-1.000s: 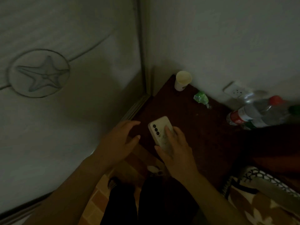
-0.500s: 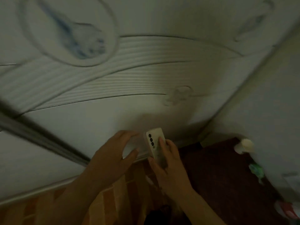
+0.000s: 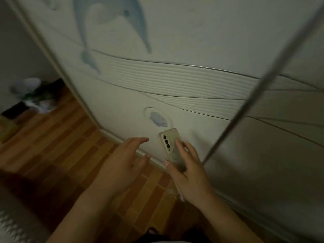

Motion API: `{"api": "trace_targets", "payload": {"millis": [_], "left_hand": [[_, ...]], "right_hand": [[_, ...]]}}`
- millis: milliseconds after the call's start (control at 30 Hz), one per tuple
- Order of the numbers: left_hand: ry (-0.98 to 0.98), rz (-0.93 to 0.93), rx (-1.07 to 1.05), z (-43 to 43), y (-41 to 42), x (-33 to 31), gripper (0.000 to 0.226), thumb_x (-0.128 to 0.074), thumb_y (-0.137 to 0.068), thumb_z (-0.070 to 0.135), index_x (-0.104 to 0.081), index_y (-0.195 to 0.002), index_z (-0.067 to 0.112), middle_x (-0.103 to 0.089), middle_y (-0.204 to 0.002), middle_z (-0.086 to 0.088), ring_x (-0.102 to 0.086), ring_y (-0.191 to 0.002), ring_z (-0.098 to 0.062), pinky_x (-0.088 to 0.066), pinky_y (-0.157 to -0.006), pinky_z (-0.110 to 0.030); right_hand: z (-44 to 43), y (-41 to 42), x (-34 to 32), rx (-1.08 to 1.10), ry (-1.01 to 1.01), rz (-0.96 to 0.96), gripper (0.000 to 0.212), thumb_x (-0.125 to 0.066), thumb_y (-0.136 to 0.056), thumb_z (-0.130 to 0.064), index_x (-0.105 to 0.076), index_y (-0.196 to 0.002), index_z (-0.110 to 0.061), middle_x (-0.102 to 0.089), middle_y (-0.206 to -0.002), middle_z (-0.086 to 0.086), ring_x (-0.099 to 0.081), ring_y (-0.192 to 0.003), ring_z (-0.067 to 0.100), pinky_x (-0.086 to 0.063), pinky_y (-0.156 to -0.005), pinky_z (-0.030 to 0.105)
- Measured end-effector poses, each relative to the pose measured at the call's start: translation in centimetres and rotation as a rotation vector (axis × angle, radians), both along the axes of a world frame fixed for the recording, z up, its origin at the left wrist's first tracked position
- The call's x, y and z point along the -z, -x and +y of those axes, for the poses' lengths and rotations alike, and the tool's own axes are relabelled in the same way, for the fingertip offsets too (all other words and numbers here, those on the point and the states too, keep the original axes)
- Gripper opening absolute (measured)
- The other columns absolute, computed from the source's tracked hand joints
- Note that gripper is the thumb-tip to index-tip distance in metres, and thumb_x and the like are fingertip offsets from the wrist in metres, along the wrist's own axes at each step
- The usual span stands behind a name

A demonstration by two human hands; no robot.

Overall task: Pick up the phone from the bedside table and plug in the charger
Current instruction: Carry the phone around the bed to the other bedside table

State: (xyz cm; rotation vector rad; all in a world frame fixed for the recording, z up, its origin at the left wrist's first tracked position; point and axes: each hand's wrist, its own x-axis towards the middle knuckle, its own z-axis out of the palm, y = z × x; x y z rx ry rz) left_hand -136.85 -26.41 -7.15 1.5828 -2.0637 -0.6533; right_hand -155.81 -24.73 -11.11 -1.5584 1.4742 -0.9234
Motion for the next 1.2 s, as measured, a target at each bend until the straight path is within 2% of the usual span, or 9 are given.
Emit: {"api": "trace_targets", "payload": {"millis": [67, 200, 333, 467, 633, 667, 833, 933, 1200], "left_hand": [[-0.020, 0.018, -0.117, 0.3, -3.7, 0.2, 0.043, -0.051, -0.085, 0.040, -0.042, -0.127, 0.037, -0.049, -0.128, 0.013, -0.054, -0.098, -0.005, -0.043, -0.083, -0.027], [-0.035, 0.037, -0.303, 0.3, -9.7, 0.9, 0.043, -0.053, -0.085, 0.039, -0.044, -0.126, 0.035, -0.048, -0.127, 0.017, -0.050, -0.108, -0.004, -0.038, -0.082, -0.022], [-0.049, 0.008, -0.432, -1.9, -15.0, 1.7, 0.043, -0.053, -0.085, 0.041, -0.040, -0.127, 0.039, -0.039, -0.116, 0.024, -0.040, -0.101, 0.007, -0.030, -0.076, -0.009], [-0.035, 0.037, -0.540, -7.4, -20.2, 1.9, 0.044, -0.051, -0.084, 0.043, -0.042, -0.126, 0.037, -0.042, -0.118, 0.019, -0.046, -0.103, -0.001, -0.039, -0.081, -0.022], [-0.033, 0.038, -0.629, -15.3, -25.2, 0.6, 0.047, -0.048, -0.083, 0.045, -0.039, -0.128, 0.037, -0.044, -0.130, 0.012, -0.041, -0.105, 0.002, -0.043, -0.087, -0.026], [-0.033, 0.029, -0.659, -16.6, -26.1, 0.3, 0.049, -0.046, -0.081, 0.048, -0.038, -0.128, 0.039, -0.045, -0.130, 0.013, -0.040, -0.105, 0.003, -0.042, -0.086, -0.025], [-0.058, -0.001, -0.753, -20.3, -30.6, 0.1, 0.051, -0.045, -0.081, 0.048, -0.036, -0.130, 0.038, -0.045, -0.133, 0.009, -0.044, -0.113, -0.004, -0.040, -0.088, -0.024], [-0.092, 0.002, -0.793, -21.3, -33.4, 0.4, 0.052, -0.045, -0.082, 0.047, -0.035, -0.132, 0.036, -0.043, -0.137, 0.009, -0.044, -0.116, -0.005, -0.040, -0.092, -0.025], [-0.075, 0.079, -0.885, -26.4, -43.9, 1.6, 0.051, -0.046, -0.083, 0.046, -0.039, -0.131, 0.032, -0.046, -0.131, 0.009, -0.060, -0.088, -0.014, -0.048, -0.082, -0.031]], "right_hand": [[-2.0, -3.8, 0.1, -0.138, 0.016, 0.047, 0.068, -0.045, -0.075, -0.068, -0.013, -0.134, -0.056, -0.017, -0.128, -0.038, -0.030, -0.119, -0.006, -0.038, -0.085, 0.011], [-6.0, -10.6, 0.4, -0.355, -0.011, 0.031, 0.069, -0.049, -0.078, -0.062, -0.021, -0.139, -0.041, -0.021, -0.140, -0.024, -0.031, -0.126, -0.001, -0.040, -0.098, 0.026], [-10.6, -16.4, 1.2, -0.487, 0.000, 0.053, 0.067, -0.051, -0.082, -0.055, -0.023, -0.140, -0.038, -0.020, -0.144, -0.020, -0.025, -0.123, -0.013, -0.030, -0.091, 0.007], [-17.0, -21.6, 1.6, -0.557, 0.019, 0.013, 0.067, -0.052, -0.081, -0.057, -0.023, -0.139, -0.041, -0.021, -0.135, -0.029, -0.020, -0.114, -0.028, -0.028, -0.080, -0.006], [-26.0, -27.2, 0.3, -0.669, -0.014, 0.000, 0.069, -0.050, -0.078, -0.063, -0.020, -0.137, -0.045, -0.021, -0.136, -0.029, -0.032, -0.125, -0.002, -0.046, -0.095, 0.028], [-27.8, -28.3, 0.1, -0.691, -0.011, -0.004, 0.068, -0.049, -0.077, -0.064, -0.020, -0.137, -0.046, -0.021, -0.136, -0.029, -0.032, -0.125, -0.002, -0.047, -0.094, 0.029], [-34.4, -33.8, -0.3, -0.768, 0.020, -0.018, 0.069, -0.049, -0.077, -0.063, -0.021, -0.137, -0.045, -0.024, -0.127, -0.033, -0.024, -0.110, -0.029, -0.036, -0.073, -0.003], [-36.8, -36.9, 0.2, -0.808, 0.004, -0.011, 0.069, -0.048, -0.076, -0.064, -0.020, -0.137, -0.047, -0.025, -0.128, -0.033, -0.027, -0.111, -0.026, -0.045, -0.075, 0.006], [-42.1, -48.2, 1.6, -0.895, -0.017, 0.089, 0.071, -0.048, -0.073, -0.069, -0.019, -0.136, -0.048, -0.020, -0.138, -0.029, -0.028, -0.122, -0.006, -0.047, -0.095, 0.030]]}}
